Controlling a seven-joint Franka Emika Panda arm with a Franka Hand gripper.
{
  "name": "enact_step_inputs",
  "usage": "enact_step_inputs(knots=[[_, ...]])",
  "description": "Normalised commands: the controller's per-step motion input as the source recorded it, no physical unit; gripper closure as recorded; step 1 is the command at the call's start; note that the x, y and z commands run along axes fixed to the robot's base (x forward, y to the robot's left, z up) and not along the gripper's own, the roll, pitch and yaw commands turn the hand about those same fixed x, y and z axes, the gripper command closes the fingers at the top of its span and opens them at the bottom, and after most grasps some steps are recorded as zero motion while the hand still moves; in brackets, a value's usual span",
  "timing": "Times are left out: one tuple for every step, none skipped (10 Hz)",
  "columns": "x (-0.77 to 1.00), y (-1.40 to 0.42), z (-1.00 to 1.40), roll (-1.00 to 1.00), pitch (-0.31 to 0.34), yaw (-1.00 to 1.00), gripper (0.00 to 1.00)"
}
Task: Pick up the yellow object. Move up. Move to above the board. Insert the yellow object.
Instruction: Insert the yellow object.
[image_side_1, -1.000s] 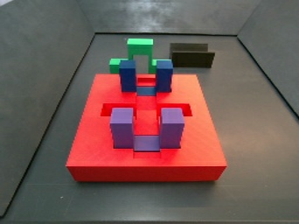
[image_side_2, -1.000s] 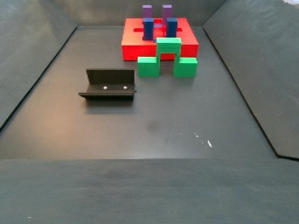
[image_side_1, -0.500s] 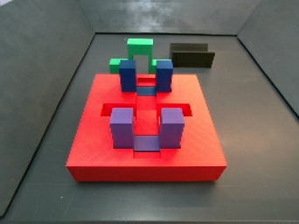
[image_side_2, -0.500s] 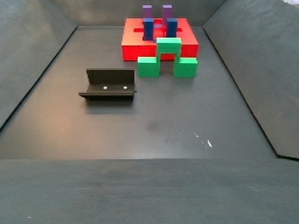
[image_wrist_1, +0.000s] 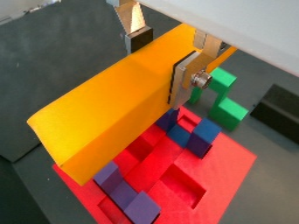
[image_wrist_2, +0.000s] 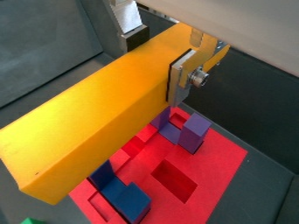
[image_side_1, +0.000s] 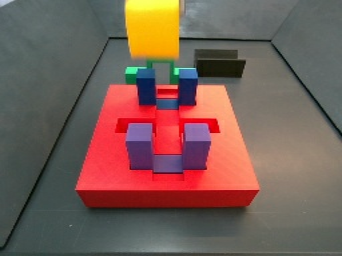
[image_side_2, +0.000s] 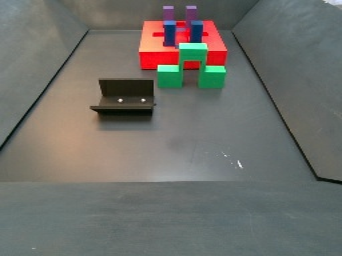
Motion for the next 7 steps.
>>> enact_step_inputs(knots=[[0.15,-0.15,-0.62,0.07,0.0,0.05,1.0],[0.27,-0.09,-0.59,0.1,0.0,0.03,1.0],[0.23,-0.06,-0.52,0.16,0.0,0.0,1.0],[0.19,-0.01,-0.53,0.2,0.0,0.04,1.0],[0.21,0.0,-0.52,0.21,-0.001,0.05,1.0],[0.19,0.0,-0.46,0.21,0.0,0.11,1.0],[0.04,0.0,-0.44,0.18,-0.01,0.17,1.0]])
